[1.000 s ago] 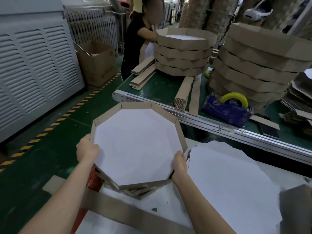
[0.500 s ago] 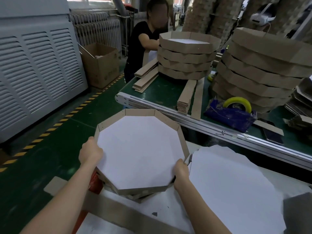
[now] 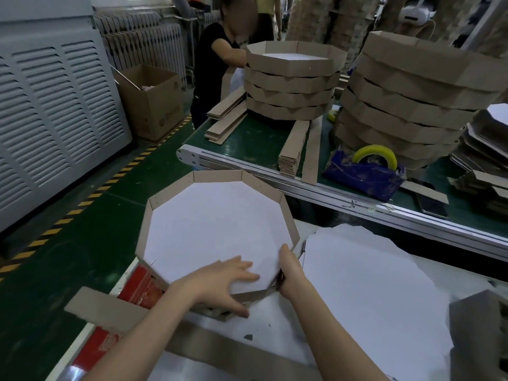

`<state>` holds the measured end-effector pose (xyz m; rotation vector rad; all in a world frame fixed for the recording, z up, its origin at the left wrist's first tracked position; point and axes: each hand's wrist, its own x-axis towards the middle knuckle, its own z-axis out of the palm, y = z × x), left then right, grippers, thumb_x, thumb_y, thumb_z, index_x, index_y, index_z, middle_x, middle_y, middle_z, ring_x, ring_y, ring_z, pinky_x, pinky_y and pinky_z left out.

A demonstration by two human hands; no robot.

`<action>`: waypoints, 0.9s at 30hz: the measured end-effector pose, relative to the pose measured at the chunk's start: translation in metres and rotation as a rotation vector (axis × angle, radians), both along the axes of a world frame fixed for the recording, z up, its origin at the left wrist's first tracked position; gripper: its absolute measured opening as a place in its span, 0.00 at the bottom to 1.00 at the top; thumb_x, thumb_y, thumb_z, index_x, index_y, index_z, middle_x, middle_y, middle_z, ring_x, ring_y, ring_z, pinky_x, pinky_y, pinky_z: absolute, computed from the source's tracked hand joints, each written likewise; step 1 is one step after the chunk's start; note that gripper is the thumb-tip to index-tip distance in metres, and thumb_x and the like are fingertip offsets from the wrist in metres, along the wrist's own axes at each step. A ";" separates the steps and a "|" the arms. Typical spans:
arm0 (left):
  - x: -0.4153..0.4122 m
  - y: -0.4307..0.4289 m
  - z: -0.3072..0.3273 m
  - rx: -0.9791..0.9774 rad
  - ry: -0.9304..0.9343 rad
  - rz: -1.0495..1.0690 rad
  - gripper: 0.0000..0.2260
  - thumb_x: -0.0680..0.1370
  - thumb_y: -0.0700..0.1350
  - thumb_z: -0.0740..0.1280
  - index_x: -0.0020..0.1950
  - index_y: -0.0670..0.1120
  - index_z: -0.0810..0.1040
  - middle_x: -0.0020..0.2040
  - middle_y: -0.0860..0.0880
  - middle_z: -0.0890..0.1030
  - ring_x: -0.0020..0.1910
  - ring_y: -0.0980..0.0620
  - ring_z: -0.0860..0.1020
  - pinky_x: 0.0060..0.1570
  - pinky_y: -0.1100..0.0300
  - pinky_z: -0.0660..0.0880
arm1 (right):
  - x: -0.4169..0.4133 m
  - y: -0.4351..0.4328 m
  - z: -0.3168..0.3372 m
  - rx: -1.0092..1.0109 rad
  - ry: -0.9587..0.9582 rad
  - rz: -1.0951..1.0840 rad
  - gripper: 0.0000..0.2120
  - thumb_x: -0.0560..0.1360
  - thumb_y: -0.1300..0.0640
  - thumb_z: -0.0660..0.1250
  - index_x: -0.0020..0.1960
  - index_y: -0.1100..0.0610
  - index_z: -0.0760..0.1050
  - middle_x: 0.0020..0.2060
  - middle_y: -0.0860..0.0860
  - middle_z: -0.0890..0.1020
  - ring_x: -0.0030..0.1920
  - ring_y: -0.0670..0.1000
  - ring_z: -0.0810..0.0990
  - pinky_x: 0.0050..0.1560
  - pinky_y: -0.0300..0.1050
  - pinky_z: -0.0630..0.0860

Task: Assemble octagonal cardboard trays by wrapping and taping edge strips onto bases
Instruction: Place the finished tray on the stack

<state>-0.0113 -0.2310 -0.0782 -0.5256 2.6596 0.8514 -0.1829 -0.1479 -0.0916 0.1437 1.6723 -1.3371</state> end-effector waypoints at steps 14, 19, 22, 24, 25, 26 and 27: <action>-0.009 0.017 0.007 -0.118 0.152 0.100 0.20 0.76 0.62 0.63 0.68 0.61 0.73 0.67 0.62 0.74 0.65 0.59 0.70 0.62 0.60 0.69 | -0.039 0.117 -0.032 0.444 1.126 0.651 0.34 0.81 0.43 0.62 0.79 0.59 0.57 0.79 0.56 0.56 0.79 0.56 0.55 0.76 0.50 0.56; -0.019 0.039 0.014 -0.178 0.335 0.187 0.14 0.78 0.56 0.63 0.63 0.59 0.78 0.60 0.62 0.78 0.59 0.59 0.75 0.55 0.61 0.71 | -0.046 0.162 -0.047 0.784 1.047 1.031 0.51 0.75 0.37 0.67 0.80 0.60 0.41 0.80 0.60 0.41 0.80 0.60 0.44 0.75 0.61 0.55; -0.028 0.061 0.018 -0.162 0.497 0.267 0.10 0.80 0.52 0.62 0.56 0.58 0.81 0.52 0.62 0.80 0.51 0.61 0.76 0.48 0.63 0.73 | -0.041 0.167 -0.045 0.808 1.107 1.081 0.43 0.79 0.47 0.65 0.80 0.61 0.41 0.80 0.61 0.43 0.80 0.60 0.45 0.75 0.61 0.58; -0.032 0.077 0.020 -0.121 0.514 0.279 0.10 0.81 0.51 0.62 0.57 0.58 0.81 0.51 0.62 0.81 0.48 0.63 0.76 0.47 0.64 0.73 | -0.038 0.171 -0.042 0.808 1.099 1.107 0.40 0.79 0.51 0.64 0.80 0.63 0.43 0.79 0.62 0.44 0.80 0.60 0.46 0.74 0.61 0.59; -0.033 0.085 0.021 -0.092 0.514 0.277 0.10 0.81 0.51 0.62 0.57 0.58 0.81 0.51 0.63 0.81 0.47 0.63 0.76 0.47 0.64 0.74 | -0.037 0.174 -0.041 0.805 1.094 1.113 0.39 0.79 0.51 0.64 0.79 0.63 0.45 0.79 0.62 0.46 0.79 0.60 0.48 0.73 0.60 0.60; -0.034 0.092 0.022 -0.068 0.518 0.275 0.10 0.81 0.52 0.62 0.57 0.58 0.81 0.51 0.63 0.82 0.46 0.64 0.76 0.47 0.64 0.75 | -0.036 0.178 -0.041 0.801 1.096 1.108 0.37 0.79 0.51 0.64 0.79 0.63 0.48 0.78 0.62 0.49 0.79 0.59 0.52 0.72 0.58 0.62; -0.035 0.101 0.024 -0.050 0.525 0.270 0.10 0.81 0.52 0.62 0.57 0.59 0.81 0.51 0.64 0.82 0.46 0.64 0.76 0.46 0.64 0.74 | -0.036 0.183 -0.037 0.795 1.105 1.094 0.33 0.80 0.52 0.63 0.77 0.63 0.52 0.77 0.61 0.53 0.77 0.58 0.56 0.70 0.55 0.65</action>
